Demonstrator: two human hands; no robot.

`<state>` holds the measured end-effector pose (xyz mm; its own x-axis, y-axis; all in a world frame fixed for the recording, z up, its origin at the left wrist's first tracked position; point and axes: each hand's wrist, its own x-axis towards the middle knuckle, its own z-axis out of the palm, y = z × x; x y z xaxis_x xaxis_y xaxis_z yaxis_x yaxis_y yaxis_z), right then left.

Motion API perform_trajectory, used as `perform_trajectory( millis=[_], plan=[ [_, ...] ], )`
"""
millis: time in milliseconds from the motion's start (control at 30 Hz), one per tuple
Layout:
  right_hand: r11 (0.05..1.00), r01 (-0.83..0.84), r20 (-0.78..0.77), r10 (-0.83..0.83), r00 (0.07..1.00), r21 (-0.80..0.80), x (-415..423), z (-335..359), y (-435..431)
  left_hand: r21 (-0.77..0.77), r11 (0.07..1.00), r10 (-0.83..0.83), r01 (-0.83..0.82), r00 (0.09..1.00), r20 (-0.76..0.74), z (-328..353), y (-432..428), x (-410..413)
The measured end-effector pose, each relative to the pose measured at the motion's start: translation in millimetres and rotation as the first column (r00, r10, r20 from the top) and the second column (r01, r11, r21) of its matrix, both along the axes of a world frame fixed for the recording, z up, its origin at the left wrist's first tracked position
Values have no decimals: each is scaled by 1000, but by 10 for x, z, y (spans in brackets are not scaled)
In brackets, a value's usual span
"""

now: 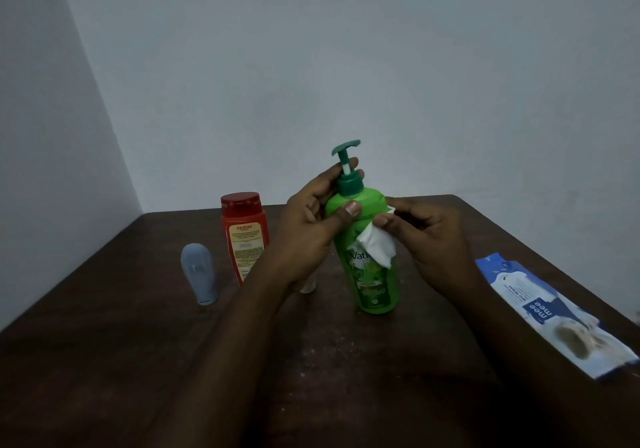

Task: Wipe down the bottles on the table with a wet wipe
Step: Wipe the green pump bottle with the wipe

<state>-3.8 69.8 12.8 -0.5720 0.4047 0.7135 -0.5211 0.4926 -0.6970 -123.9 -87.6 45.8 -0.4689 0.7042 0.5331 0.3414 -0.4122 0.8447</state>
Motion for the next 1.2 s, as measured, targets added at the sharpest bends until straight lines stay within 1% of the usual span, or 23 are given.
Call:
perform_trajectory(
  millis=[67,133,167,267,333,433,533,600,700,800,900,1033,1133,1200],
  plan=[
    [999,43,-52,-42,998,27,-4,-2,-21,3,998,61,-61,997,-46,1,13,31],
    [993,94,-72,-89,993,71,-14,-21,-28,22,985,172,-171,976,-136,-3,22,31],
    [988,121,-73,-114,991,100,-21,-25,-29,32,979,203,-201,965,-164,-8,22,23],
    [965,188,-47,-183,982,182,-23,-27,-38,41,975,222,-219,961,-162,-29,21,-4],
    [931,260,-47,-256,965,255,-3,-19,-48,39,975,224,-221,960,-170,-39,18,18],
    [838,373,-98,-365,926,399,9,-36,-77,86,975,211,-204,974,-84,-33,20,113],
    [742,434,-159,-414,896,512,7,-62,-167,158,959,239,-236,971,-1,-2,23,162],
    [684,472,-205,-437,876,557,1,-71,-216,175,952,248,-250,968,34,14,30,164],
    [617,516,-254,-465,848,594,-7,-49,-233,196,953,213,-230,971,107,35,21,148],
    [591,506,-254,-459,851,628,-15,-41,-224,194,957,199,-215,975,97,32,16,113],
    [612,454,-173,-462,870,647,-45,-73,-180,172,957,227,-235,972,65,-9,35,53],
    [692,335,46,-469,882,639,-88,-106,-16,139,957,248,-253,967,52,-80,68,-15],
    [753,250,268,-491,829,609,-98,-132,88,112,958,260,-263,965,39,-115,87,-34],
    [731,203,390,-551,738,651,-90,-153,161,108,958,264,-267,964,42,-131,98,-49]
  ],
)
